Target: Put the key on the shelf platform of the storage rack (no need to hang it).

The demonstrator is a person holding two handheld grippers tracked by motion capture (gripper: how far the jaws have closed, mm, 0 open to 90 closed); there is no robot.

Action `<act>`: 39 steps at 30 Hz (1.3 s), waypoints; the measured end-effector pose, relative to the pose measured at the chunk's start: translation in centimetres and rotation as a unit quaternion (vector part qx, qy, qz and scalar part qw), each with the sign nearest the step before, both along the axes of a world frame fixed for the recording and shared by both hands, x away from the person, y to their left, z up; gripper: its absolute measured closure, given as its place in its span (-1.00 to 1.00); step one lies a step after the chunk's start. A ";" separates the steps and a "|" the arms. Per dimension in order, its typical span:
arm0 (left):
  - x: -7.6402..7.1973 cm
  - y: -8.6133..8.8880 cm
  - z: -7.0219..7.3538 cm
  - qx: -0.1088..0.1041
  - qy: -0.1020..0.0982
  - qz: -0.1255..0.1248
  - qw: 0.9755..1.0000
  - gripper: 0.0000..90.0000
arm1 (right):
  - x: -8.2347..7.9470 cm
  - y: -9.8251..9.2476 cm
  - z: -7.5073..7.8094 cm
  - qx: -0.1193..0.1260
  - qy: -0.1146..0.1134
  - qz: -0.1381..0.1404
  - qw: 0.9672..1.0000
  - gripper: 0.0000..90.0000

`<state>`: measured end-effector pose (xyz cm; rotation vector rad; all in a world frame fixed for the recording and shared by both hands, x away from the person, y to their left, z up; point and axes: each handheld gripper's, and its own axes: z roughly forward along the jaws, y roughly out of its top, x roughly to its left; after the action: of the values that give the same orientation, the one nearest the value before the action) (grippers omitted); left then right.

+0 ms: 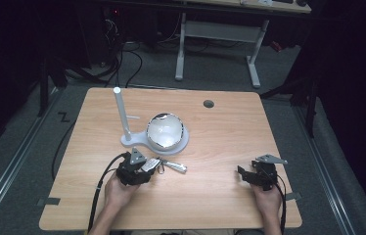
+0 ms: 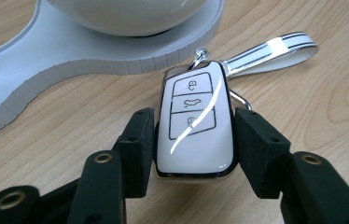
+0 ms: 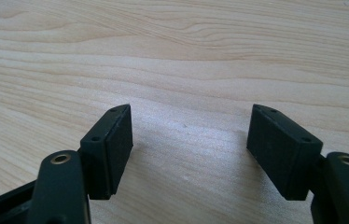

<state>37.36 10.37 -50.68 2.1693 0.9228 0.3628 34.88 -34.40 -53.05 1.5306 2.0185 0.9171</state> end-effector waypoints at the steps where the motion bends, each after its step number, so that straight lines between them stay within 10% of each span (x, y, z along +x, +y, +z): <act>1: -0.1 0.1 0.1 -0.001 0.001 0.000 1.000 0.12 | 0.0 0.0 0.0 0.000 0.000 0.000 1.000 -0.30; 39: -2.7 2.8 8.2 -0.078 -0.053 -0.004 0.996 0.12 | 0.0 0.0 0.0 -0.001 0.000 0.000 1.000 -0.30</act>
<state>34.68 13.13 -42.50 1.9924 0.8541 0.3846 34.87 -34.38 -53.05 1.5304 2.0178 0.9151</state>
